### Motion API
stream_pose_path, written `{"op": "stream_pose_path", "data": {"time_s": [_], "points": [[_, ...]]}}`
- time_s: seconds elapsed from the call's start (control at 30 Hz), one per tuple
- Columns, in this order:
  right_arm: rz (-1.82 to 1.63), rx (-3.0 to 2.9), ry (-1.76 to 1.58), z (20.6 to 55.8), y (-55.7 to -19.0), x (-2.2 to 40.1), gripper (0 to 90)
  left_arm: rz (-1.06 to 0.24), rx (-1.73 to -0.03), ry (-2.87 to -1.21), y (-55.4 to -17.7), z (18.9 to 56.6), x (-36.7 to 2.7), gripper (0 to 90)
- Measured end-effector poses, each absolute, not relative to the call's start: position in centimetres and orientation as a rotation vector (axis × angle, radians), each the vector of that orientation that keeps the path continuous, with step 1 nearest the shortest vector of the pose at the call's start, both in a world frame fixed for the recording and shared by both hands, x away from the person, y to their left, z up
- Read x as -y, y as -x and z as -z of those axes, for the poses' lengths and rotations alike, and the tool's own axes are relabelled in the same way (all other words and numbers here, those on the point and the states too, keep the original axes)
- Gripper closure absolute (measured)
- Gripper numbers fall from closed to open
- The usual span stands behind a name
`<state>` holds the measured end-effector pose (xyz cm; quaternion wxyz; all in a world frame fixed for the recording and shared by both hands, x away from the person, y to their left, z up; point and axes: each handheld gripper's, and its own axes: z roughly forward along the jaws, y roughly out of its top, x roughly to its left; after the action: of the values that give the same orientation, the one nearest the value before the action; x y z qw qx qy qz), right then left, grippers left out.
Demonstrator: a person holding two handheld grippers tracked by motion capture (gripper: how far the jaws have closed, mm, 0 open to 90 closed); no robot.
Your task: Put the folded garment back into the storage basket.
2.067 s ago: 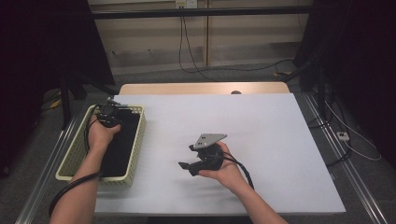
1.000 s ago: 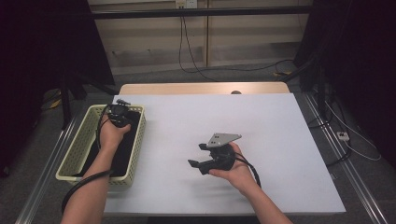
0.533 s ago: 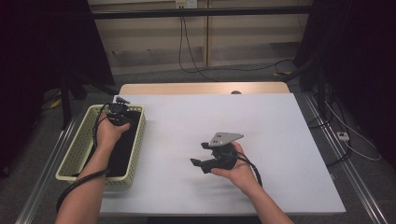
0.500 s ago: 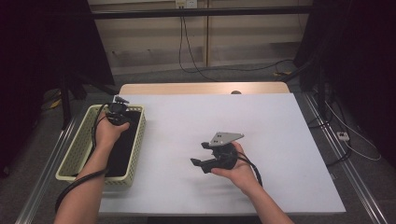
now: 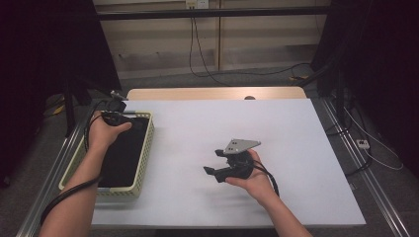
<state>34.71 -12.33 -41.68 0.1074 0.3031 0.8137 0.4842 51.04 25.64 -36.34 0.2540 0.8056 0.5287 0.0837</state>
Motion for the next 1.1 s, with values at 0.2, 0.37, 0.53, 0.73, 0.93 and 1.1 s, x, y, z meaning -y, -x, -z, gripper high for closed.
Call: {"op": "stream_pose_path", "data": {"time_s": [0.2,0.37,0.53,0.73,0.93,1.1], "points": [[-1.423,-2.391,-0.895,41.6,-34.6,12.7,28.0,-0.219,-1.395,-2.202,-50.5,35.3,-25.5,43.9],[-1.416,-2.383,-0.898,41.3,-34.3,13.2,27.9,-0.199,-1.361,-2.208,-49.8,34.5,-25.3,41.8],[-1.398,-2.385,-0.899,41.2,-34.0,13.9,27.9,-0.181,-1.306,-2.217,-48.9,33.7,-24.8,40.0],[-1.372,-2.387,-0.909,41.4,-33.5,15.1,27.8,-0.160,-1.234,-2.223,-47.8,33.0,-24.0,39.3],[-1.358,-2.375,-0.937,41.5,-33.1,16.5,27.8,-0.138,-1.150,-2.247,-46.8,32.8,-22.4,37.9],[-1.337,-2.370,-0.961,41.8,-32.7,17.6,27.8,-0.124,-1.094,-2.253,-46.0,32.9,-21.3,37.1]]}}
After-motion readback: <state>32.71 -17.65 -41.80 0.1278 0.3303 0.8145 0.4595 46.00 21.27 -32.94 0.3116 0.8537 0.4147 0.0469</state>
